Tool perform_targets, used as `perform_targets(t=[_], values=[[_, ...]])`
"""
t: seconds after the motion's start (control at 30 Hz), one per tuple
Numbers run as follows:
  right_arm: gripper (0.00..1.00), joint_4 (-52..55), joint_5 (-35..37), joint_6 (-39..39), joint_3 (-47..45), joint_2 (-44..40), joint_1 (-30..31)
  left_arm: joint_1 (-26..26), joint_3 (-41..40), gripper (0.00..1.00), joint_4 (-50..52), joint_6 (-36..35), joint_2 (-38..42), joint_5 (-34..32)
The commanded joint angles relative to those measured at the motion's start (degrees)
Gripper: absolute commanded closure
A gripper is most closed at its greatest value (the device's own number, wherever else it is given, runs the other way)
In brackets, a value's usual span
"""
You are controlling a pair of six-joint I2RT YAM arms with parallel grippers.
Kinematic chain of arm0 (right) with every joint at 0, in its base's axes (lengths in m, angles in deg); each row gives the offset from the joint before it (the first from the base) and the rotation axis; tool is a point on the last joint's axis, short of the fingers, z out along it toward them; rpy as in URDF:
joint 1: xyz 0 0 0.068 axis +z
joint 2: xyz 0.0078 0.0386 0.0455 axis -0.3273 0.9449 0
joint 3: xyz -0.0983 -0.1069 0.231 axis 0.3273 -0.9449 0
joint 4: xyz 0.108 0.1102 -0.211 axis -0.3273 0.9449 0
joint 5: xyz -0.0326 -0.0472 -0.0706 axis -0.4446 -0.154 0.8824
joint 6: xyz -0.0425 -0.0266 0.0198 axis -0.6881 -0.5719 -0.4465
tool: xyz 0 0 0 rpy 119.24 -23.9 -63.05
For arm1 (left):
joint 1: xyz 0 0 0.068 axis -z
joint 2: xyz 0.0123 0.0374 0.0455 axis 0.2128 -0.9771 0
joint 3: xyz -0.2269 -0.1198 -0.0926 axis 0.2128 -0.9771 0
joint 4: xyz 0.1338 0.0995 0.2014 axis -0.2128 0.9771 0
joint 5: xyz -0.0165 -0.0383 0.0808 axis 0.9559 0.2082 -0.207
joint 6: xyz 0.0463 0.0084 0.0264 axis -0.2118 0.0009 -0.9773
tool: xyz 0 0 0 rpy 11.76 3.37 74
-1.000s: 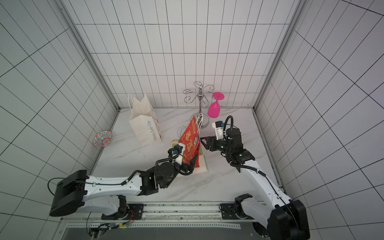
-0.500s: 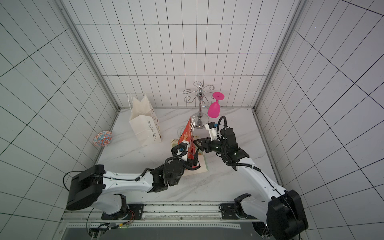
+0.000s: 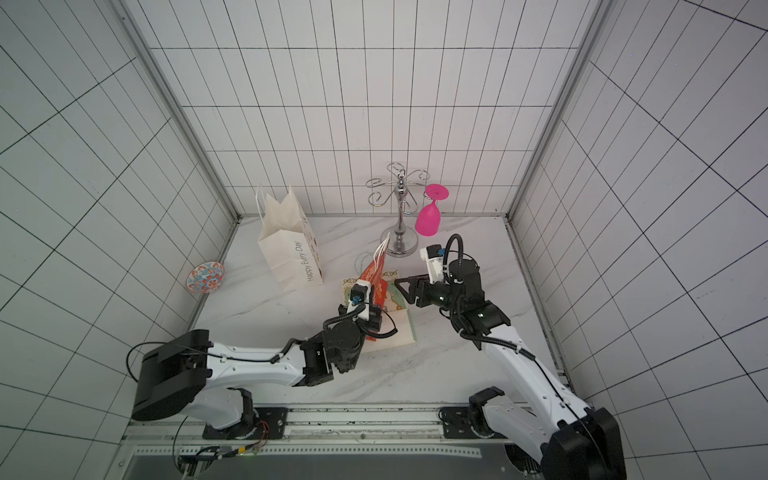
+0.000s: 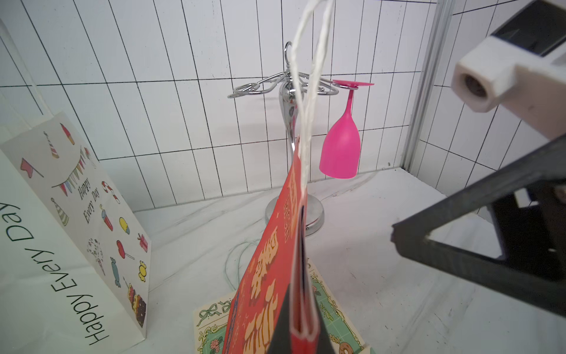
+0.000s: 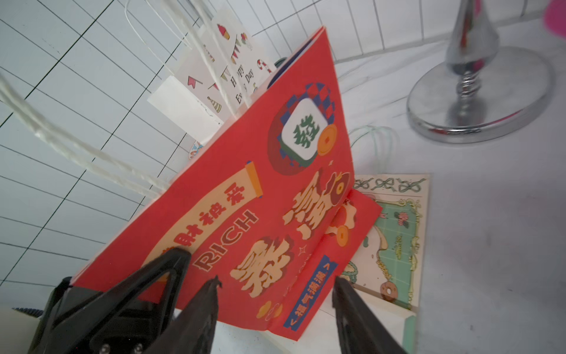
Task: Put away the paper bag
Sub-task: Press the paper bag.
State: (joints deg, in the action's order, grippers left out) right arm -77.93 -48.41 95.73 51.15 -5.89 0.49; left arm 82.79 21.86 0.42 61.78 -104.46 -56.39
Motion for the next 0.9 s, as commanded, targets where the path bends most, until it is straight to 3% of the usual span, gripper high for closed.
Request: perform_targets(t=[0.0, 0.1, 0.23, 0.37, 0.47, 0.67, 0.87], values=[[0.31, 7.83, 5.19, -5.87, 4.66, -5.14, -3.31, -1.51, -1.27, 1.0, 0.27, -4.42, 6.88, 5.76], [0.26, 9.77, 3.82, -10.87, 5.38, -8.52, -5.15, -7.1, -1.85, 1.0, 9.12, -2.56, 15.1, 23.58], [0.21, 11.82, -0.92, -19.27, 6.58, -10.43, -5.13, -19.05, -0.59, 1.0, 21.0, -1.56, 23.01, 50.91], [0.18, 11.85, -6.44, -24.26, 7.83, -12.13, -5.11, -32.28, 0.77, 1.0, 28.43, -1.58, 24.88, 77.95], [0.15, 11.77, -10.09, -26.8, 9.09, -12.55, -5.15, -39.38, 0.86, 1.0, 29.52, -1.45, 24.55, 93.54], [0.15, 12.09, -16.05, -29.47, 10.43, -11.17, -5.13, -42.17, 1.8, 1.0, 28.93, -2.8, 24.24, 108.37], [0.18, 10.53, -13.74, -28.94, 7.29, -12.68, -5.11, -43.69, 2.54, 1.0, 30.21, -3.74, 23.91, 116.95]])
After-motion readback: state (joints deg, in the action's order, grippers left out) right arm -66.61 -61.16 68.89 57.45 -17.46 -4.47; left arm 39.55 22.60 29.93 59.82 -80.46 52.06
